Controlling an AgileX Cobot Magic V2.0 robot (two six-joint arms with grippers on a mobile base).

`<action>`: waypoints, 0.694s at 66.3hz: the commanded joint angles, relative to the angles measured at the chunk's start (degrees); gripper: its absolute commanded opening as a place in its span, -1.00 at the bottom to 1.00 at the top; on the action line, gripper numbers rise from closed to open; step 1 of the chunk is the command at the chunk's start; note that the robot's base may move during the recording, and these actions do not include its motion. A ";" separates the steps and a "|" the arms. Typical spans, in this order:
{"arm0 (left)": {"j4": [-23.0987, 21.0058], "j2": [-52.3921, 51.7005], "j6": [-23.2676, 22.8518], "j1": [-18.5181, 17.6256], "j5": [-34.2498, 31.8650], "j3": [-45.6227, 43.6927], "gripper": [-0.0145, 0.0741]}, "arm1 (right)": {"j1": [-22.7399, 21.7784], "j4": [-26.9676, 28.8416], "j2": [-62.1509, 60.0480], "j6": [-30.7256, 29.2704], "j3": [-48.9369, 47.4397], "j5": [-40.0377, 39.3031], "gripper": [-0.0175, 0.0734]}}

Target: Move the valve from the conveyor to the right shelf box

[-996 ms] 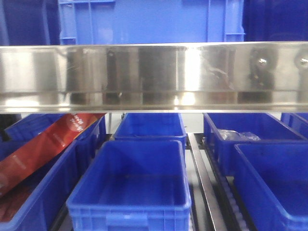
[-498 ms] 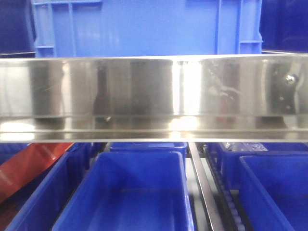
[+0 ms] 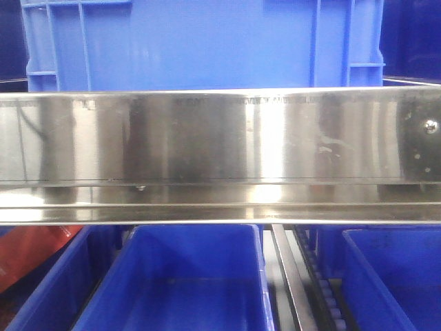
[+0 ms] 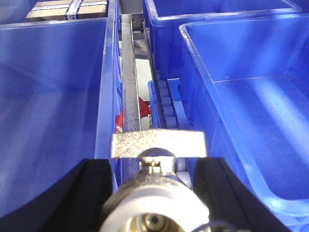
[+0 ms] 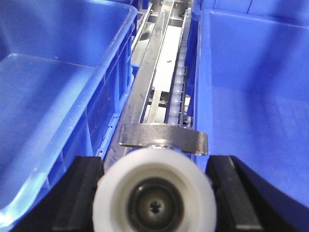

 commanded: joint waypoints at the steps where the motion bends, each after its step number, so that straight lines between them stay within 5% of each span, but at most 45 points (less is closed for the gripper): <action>1: -0.40 -0.52 -0.38 -0.39 -2.82 -0.54 -0.92 | 0.03 -0.36 -0.85 -0.02 -0.98 -3.92 -0.95; 46: -0.40 -0.52 -0.38 -0.39 -3.61 -0.54 -0.92 | 0.03 -0.36 -0.85 -0.02 -0.98 -3.92 -0.95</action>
